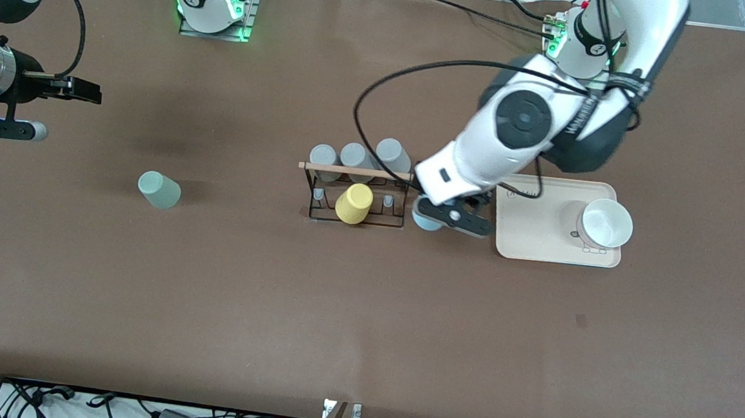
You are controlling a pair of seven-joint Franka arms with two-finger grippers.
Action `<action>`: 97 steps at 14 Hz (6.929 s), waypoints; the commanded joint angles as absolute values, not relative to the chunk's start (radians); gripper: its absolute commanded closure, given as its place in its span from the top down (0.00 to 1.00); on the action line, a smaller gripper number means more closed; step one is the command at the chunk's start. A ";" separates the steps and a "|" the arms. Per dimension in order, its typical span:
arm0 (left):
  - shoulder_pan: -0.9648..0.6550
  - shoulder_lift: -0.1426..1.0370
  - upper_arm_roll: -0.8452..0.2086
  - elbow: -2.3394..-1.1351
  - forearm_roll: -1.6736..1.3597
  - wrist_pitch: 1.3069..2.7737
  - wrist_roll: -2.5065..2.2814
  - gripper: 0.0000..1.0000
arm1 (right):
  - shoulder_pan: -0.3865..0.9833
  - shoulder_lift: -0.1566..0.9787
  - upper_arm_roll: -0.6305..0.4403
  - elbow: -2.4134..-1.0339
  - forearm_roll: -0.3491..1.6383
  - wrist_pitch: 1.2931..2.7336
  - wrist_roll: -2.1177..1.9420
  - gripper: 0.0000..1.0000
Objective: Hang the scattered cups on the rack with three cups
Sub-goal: 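Lift the light blue cup and carry it to the wooden rack, then hang the blue cup on the rack peg while the right gripper advances, then release the blue cup with the left gripper while the right gripper reaches, then grasp the pale teal cup with the right gripper while the left retracts, then lift the teal cup and carry it to the rack with the right gripper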
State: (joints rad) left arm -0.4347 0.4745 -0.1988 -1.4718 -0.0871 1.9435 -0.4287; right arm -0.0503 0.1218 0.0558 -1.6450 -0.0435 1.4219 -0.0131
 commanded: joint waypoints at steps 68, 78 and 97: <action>-0.229 0.495 -0.172 -1.276 0.132 1.710 -0.543 1.00 | -0.067 0.227 0.058 -2.221 0.015 2.528 -0.198 1.00; -0.025 0.381 -0.164 -1.291 0.141 1.687 -0.220 1.00 | -0.061 0.287 0.058 -2.260 0.015 2.612 -0.209 1.00; 0.063 0.048 -0.052 -1.686 0.000 1.784 -0.080 1.00 | -0.055 0.308 0.060 -2.273 0.014 2.635 -0.210 0.10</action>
